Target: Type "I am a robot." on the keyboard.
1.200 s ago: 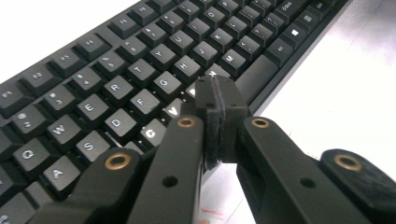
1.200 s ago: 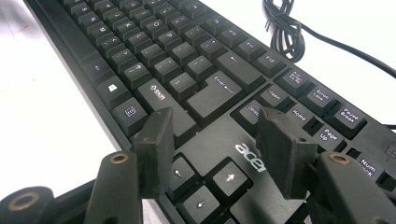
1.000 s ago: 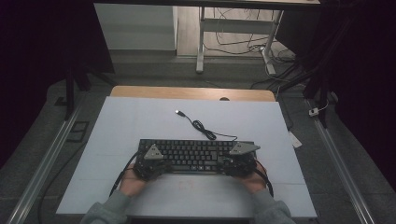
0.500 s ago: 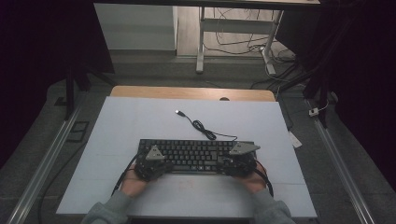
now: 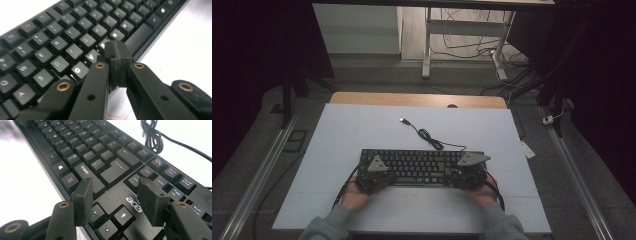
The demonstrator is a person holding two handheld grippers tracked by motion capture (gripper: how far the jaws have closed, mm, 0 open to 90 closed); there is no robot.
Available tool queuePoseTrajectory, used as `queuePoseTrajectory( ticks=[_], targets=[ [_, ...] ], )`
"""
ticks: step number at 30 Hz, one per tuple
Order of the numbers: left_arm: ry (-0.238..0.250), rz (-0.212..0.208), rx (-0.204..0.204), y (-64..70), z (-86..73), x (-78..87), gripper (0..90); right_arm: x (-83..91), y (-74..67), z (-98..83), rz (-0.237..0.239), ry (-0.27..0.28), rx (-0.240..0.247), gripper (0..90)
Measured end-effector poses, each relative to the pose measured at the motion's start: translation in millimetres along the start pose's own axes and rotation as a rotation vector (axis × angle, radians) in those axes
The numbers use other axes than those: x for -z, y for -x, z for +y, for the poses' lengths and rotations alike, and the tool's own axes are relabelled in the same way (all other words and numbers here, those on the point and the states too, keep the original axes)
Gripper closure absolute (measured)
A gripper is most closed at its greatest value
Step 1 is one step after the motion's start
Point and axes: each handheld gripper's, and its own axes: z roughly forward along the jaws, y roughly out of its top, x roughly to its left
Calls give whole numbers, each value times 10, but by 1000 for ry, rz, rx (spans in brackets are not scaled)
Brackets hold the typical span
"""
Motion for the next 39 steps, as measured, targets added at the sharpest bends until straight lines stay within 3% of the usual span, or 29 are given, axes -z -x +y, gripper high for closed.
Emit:
queuePoseTrajectory(
  ticks=[11,17,20,28,39],
  targets=[
    [58,8,26,-70,37,163,882,8,3,1,1,4,0,467],
    [102,9,68,-148,30,251,851,8,5,0,1,5,0,466],
    [115,12,80,-176,25,277,798,8,5,0,1,6,0,466],
    [125,53,120,-239,11,303,547,9,6,0,1,5,0,466],
    [125,97,158,-338,-23,324,453,8,4,1,1,4,0,466]
  ],
)
